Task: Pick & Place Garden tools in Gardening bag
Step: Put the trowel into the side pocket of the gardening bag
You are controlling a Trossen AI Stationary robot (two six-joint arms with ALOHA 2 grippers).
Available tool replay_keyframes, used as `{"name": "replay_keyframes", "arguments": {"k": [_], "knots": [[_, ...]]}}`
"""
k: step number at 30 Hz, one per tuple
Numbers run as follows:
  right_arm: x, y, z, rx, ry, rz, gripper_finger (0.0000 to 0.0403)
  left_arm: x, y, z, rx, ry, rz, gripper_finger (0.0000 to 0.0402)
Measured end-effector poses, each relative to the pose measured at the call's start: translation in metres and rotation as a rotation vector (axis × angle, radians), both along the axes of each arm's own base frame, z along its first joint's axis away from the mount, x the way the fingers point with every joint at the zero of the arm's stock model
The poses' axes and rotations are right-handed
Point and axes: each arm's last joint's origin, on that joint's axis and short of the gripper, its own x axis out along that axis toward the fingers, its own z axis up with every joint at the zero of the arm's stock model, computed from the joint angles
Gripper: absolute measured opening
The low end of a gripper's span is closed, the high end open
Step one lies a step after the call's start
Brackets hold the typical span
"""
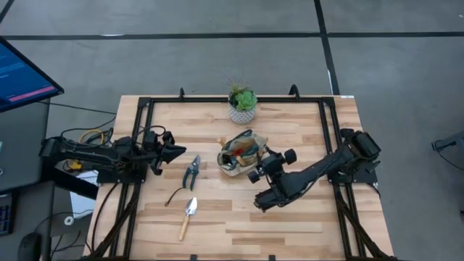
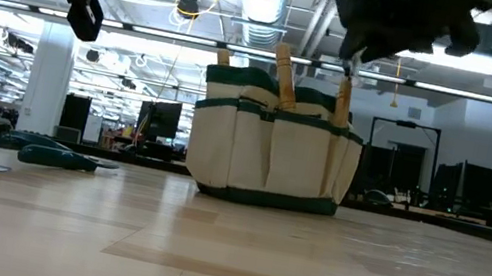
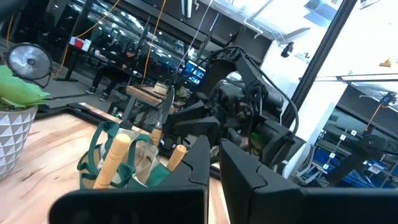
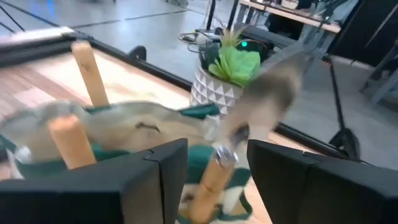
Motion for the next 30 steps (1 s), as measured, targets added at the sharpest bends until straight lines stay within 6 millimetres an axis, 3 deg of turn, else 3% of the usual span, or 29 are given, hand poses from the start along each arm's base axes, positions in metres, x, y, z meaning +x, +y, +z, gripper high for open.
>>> {"name": "replay_keyframes", "arguments": {"k": [8,16,20,25,30], "knots": [[-0.002,0.005,0.012,0.029,-0.041,0.018,0.0176,0.000,0.000,0.000,0.000,-0.002,0.000,0.0008],[-0.013,0.019,0.073,-0.069,-0.042,0.129,0.0174,0.000,0.000,0.000,0.000,-0.003,0.000,0.0008],[-0.029,0.009,0.094,-0.194,-0.099,0.103,0.0133,0.000,0.000,0.000,0.000,-0.004,0.000,0.0008],[-0.048,-0.017,0.078,-0.214,-0.180,0.033,0.0021,0.000,0.000,0.000,0.000,-0.005,0.000,0.0008],[-0.059,-0.031,0.046,-0.164,-0.296,-0.013,0.0023,0.000,0.000,0.001,0.000,-0.006,0.000,0.0008]]}}
